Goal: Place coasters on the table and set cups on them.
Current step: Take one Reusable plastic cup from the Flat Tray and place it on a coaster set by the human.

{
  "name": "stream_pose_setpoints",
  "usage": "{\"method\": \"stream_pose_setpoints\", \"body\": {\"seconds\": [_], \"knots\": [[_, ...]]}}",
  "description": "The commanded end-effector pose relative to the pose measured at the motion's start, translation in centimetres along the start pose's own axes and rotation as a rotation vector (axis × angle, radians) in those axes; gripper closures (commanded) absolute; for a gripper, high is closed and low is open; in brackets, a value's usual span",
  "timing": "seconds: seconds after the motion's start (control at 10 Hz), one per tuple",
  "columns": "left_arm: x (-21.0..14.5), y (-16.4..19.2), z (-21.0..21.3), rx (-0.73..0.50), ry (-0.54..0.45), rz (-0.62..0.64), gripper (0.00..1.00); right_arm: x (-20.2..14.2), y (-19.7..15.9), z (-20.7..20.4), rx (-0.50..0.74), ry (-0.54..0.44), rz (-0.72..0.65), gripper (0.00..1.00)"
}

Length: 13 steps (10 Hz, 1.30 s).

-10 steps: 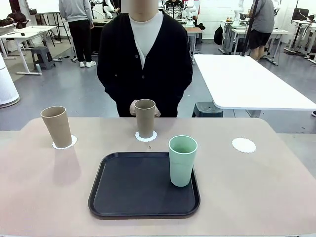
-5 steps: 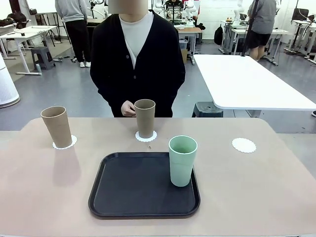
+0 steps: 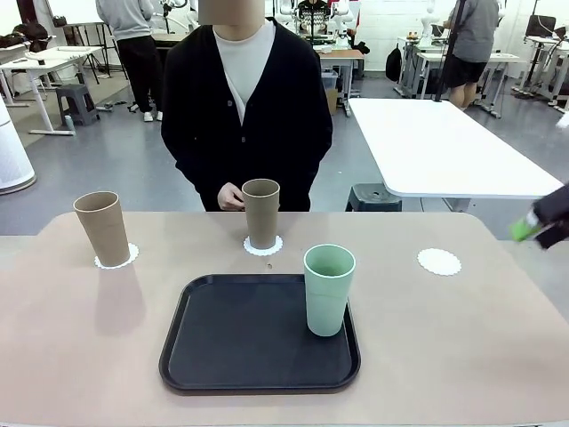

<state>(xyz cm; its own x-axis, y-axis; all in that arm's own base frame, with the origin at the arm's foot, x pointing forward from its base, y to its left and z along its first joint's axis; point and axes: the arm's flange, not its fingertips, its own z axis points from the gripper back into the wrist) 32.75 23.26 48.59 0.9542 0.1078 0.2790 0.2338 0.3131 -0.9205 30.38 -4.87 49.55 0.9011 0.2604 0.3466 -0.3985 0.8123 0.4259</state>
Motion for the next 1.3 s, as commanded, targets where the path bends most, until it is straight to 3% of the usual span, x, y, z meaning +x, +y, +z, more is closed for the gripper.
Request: {"method": "stream_pose_setpoints", "body": {"seconds": [0.0,0.2,0.3,0.4,0.8,0.9,1.0,1.2], "knots": [[-0.2,-0.2,0.3,-0.015,-0.005,0.0,0.0,-0.9,0.4,-3.9,-0.076,0.109,0.191,0.0],[-0.2,-0.2,0.3,-0.015,-0.005,0.0,0.0,-1.9,1.9,-6.1,-0.138,0.107,0.299,0.0],[-0.2,-0.2,0.3,-0.015,-0.005,0.0,0.0,-2.2,2.3,-6.3,-0.097,0.099,0.301,0.0],[-0.2,-0.2,0.3,-0.015,-0.005,0.0,0.0,1.6,1.7,-3.5,-0.103,0.155,0.236,0.0],[-0.2,-0.2,0.3,-0.015,-0.005,0.0,0.0,1.8,1.8,-3.4,-0.093,0.137,0.259,0.0],[-0.2,-0.2,0.3,-0.015,-0.005,0.0,0.0,2.2,1.0,-2.9,-0.078,0.07,0.38,0.0],[-0.2,-0.2,0.3,-0.015,-0.005,0.0,0.0,4.0,1.4,-3.8,-0.06,0.059,0.627,0.0],[-0.2,-0.2,0.3,-0.015,-0.005,0.0,0.0,8.3,2.4,-6.6,-0.019,0.086,0.821,0.0]]}}
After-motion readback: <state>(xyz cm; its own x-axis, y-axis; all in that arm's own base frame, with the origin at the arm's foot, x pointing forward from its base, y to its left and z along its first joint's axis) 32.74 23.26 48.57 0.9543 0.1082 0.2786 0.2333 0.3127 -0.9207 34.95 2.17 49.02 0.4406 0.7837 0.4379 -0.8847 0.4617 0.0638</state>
